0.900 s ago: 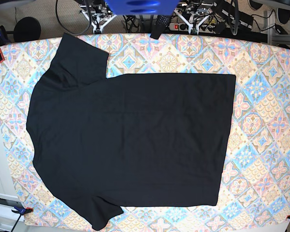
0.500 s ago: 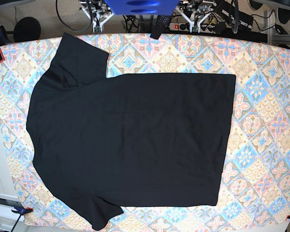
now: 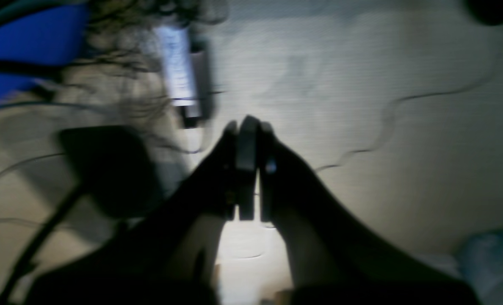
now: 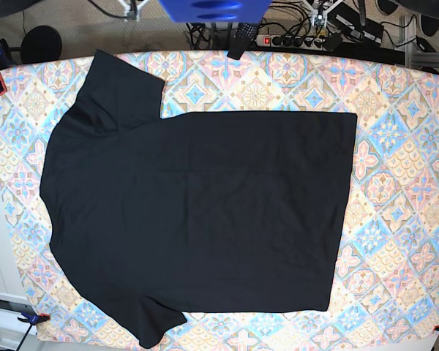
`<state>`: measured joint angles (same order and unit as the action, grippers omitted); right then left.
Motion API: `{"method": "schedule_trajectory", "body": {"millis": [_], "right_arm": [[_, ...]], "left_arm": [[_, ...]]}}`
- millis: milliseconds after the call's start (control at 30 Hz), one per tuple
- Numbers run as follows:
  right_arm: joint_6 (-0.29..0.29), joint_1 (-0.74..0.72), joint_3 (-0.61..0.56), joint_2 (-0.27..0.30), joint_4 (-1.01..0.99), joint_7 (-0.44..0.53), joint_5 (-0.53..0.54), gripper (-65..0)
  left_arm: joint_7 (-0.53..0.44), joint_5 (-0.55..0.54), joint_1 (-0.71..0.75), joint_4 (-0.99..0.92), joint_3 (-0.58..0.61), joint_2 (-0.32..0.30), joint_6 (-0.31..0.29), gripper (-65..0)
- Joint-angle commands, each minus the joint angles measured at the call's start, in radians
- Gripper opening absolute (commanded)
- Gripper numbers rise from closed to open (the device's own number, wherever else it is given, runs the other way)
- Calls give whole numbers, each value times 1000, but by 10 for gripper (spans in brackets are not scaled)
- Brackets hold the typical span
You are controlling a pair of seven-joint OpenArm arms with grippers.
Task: Fold the T-shirt properly
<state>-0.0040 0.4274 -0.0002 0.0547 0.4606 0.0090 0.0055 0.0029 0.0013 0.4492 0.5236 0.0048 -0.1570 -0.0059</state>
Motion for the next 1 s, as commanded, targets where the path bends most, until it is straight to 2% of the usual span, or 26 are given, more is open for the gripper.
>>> {"method": "schedule_trajectory", "body": {"millis": [0, 167, 333, 467, 533, 667, 867, 967], "right_arm": [[2, 46, 1, 1, 23, -2, 0, -650], [2, 189, 2, 4, 168, -2, 0, -650], [2, 327, 4, 41, 366, -2, 1, -650], [2, 420, 79, 55, 522, -2, 1, -650], [2, 463, 128, 56, 605, -2, 1, -650], [2, 555, 203, 56, 786, -5, 1, -650], [2, 644, 227, 58, 1050, -11, 3, -650], [2, 650, 227, 58, 1153, -14, 3, -650]], "left_arm": [[-2, -1, 35, 30, 1, -14, 2, -638], [-4, -2, 150, 168, 1, -46, 2, -638], [-4, -2, 279, 364, -6, -56, 2, -638], [-2, -7, 379, 539, -2, -85, 2, -638], [1, -39, 434, 636, -6, -92, 2, -638], [3, -142, 546, 850, -1, -154, 2, -638], [9, -320, 659, 1156, -6, -253, 4, -638], [95, -432, 655, 1285, -9, -298, 4, -638]]}}
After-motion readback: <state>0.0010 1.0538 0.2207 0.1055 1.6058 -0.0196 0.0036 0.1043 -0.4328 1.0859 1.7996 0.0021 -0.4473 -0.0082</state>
